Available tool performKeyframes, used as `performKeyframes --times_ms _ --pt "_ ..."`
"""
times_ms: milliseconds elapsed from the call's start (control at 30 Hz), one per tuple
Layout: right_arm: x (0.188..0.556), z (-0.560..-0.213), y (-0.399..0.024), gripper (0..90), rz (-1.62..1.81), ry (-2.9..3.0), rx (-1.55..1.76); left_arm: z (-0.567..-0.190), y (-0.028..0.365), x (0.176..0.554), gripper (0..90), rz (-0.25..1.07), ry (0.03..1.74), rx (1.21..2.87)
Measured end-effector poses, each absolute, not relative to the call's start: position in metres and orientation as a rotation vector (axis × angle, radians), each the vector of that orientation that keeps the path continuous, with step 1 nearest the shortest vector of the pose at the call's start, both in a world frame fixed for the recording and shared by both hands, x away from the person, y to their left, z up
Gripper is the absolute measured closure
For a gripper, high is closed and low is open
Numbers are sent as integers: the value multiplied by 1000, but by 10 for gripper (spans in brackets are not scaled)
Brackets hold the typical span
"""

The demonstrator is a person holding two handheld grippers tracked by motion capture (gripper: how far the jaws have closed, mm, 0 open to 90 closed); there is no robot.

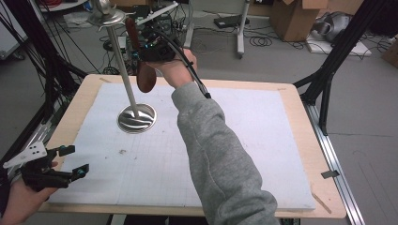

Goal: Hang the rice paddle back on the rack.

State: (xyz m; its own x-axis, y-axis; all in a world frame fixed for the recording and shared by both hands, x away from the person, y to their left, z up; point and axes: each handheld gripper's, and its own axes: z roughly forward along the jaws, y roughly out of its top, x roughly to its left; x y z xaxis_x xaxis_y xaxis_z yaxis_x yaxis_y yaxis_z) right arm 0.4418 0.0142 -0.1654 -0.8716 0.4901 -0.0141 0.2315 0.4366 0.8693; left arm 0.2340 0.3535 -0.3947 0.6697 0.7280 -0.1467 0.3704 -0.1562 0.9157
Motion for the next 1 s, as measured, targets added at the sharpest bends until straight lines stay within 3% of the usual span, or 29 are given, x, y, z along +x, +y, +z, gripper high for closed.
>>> performKeyframes --times_ms 1000 --pt "445 -163 23 778 1372 2409 593 -396 353 234 23 394 888 1773"
